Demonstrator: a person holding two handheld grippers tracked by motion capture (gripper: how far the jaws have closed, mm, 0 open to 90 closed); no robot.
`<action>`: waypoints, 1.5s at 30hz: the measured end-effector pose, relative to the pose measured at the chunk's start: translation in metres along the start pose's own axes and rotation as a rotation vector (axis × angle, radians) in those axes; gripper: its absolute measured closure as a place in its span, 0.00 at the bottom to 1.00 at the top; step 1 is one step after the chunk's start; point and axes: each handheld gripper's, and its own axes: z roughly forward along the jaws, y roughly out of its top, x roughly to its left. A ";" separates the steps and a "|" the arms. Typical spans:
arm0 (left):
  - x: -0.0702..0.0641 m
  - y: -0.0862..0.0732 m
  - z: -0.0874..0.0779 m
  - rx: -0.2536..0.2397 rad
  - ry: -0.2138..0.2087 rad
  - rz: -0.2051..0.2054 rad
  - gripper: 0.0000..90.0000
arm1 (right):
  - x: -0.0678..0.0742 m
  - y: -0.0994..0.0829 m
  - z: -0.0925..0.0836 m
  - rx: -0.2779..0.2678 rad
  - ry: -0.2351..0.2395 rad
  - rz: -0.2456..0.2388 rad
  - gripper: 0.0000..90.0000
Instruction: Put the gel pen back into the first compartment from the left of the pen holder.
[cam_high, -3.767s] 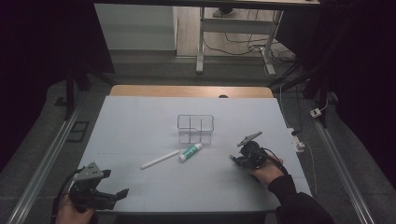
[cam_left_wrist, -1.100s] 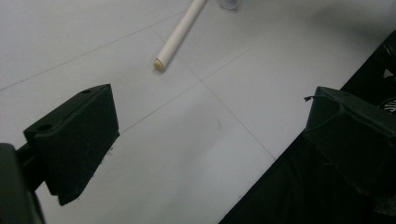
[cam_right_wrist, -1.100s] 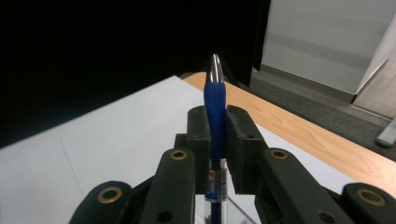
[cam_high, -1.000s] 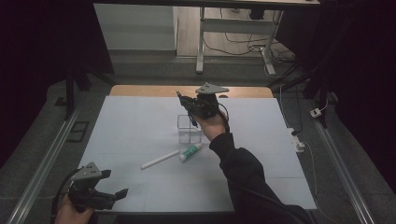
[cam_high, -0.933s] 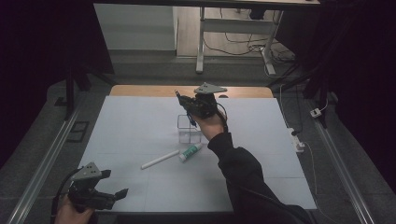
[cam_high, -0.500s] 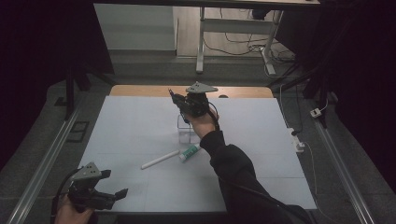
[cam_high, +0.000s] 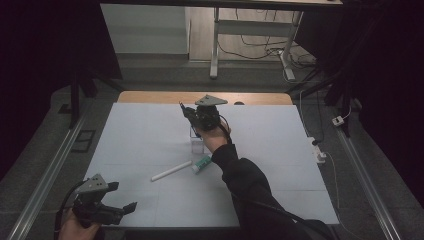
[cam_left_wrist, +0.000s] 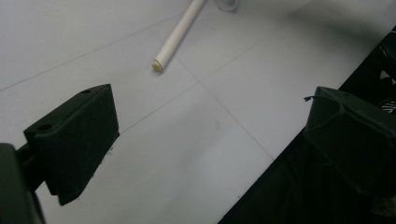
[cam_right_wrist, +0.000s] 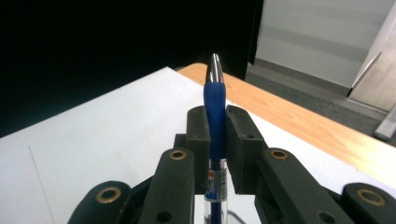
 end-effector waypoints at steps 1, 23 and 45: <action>0.000 0.000 0.000 0.000 0.000 -0.001 0.03 | 0.000 -0.002 0.000 0.009 0.002 -0.001 0.88; 0.001 0.001 0.001 -0.001 -0.006 -0.005 0.03 | -0.003 0.005 -0.040 0.131 -0.008 -0.050 0.33; 0.001 0.001 0.001 -0.004 -0.005 -0.005 0.02 | -0.005 -0.035 -0.126 0.279 0.026 0.004 0.00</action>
